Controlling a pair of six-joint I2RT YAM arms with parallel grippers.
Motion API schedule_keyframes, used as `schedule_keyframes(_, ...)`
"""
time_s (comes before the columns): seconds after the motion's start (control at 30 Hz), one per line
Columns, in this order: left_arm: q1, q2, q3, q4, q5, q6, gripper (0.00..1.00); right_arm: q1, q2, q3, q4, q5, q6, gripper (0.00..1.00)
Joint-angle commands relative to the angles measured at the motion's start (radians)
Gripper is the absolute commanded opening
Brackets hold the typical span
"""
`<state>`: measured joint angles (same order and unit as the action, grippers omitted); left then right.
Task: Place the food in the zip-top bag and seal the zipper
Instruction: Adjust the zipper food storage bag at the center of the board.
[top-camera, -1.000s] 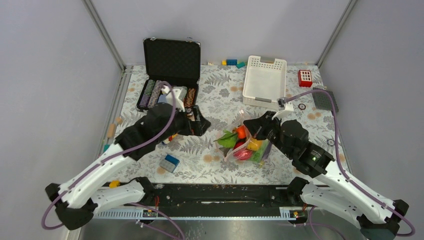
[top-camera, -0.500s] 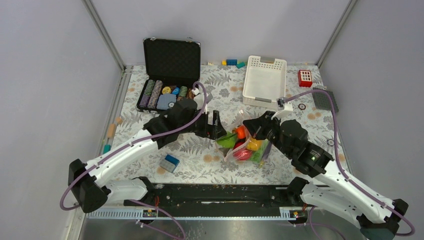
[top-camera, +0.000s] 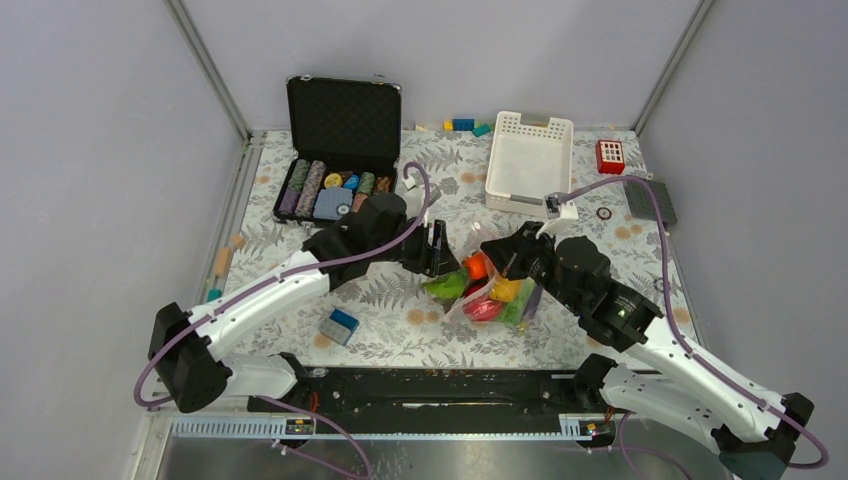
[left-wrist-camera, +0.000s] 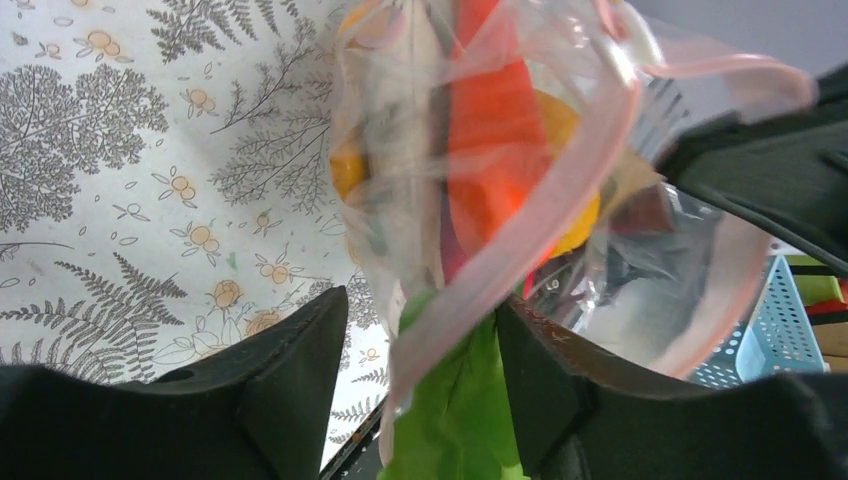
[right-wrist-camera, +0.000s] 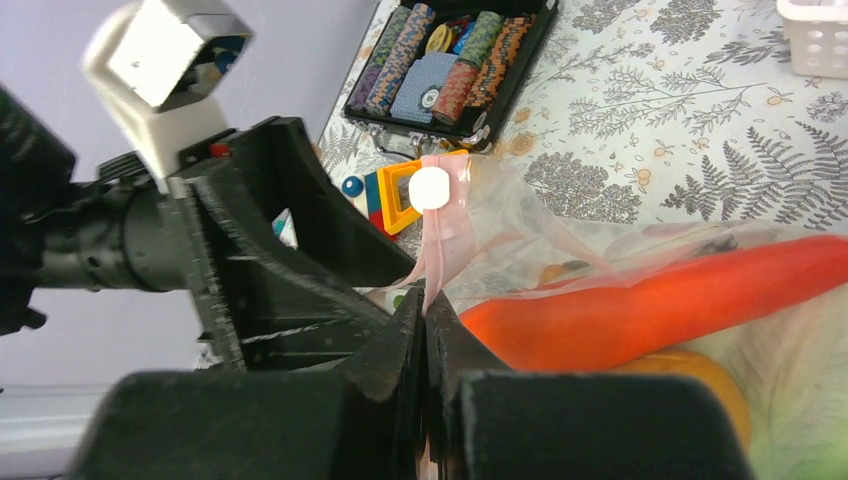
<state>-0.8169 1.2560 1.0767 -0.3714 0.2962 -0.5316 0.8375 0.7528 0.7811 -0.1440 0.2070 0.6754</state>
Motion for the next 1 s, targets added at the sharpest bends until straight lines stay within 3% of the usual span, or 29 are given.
schedule_keyframes(0.0, -0.008, 0.023, 0.039, 0.019, 0.000, -0.003, 0.54, 0.003, -0.014, 0.062, 0.070, -0.060, -0.041, 0.00)
schedule_keyframes(0.17, -0.025, -0.004, 0.049, 0.020, -0.045, 0.006, 0.37, -0.008, -0.001, 0.084, 0.071, -0.153, -0.055, 0.00)
schedule_keyframes(0.3, -0.040, -0.012, 0.057, -0.004, -0.052, 0.002, 0.03, -0.033, 0.015, 0.096, 0.100, -0.239, -0.060, 0.00)
schedule_keyframes(0.33, -0.046, -0.017, 0.065, -0.020, -0.057, -0.003, 0.00, -0.039, 0.032, 0.104, 0.109, -0.255, -0.074, 0.00)
schedule_keyframes(0.5, -0.119, -0.085, 0.125, -0.141, -0.180, -0.032, 0.00, -0.053, 0.157, 0.219, 0.044, -0.342, -0.226, 0.00)
schedule_keyframes(0.67, -0.202, -0.185, 0.116, -0.142, -0.285, -0.119, 0.00, -0.055, 0.332, 0.400, -0.130, -0.443, -0.449, 0.00)
schedule_keyframes(0.8, -0.247, -0.211, 0.088, -0.083, -0.348, -0.193, 0.00, -0.055, 0.389, 0.472, -0.167, -0.530, -0.531, 0.00)
schedule_keyframes(0.97, -0.264, -0.201, 0.069, -0.073, -0.508, -0.307, 0.00, -0.054, 0.352, 0.446, -0.191, -0.427, -0.574, 0.25)
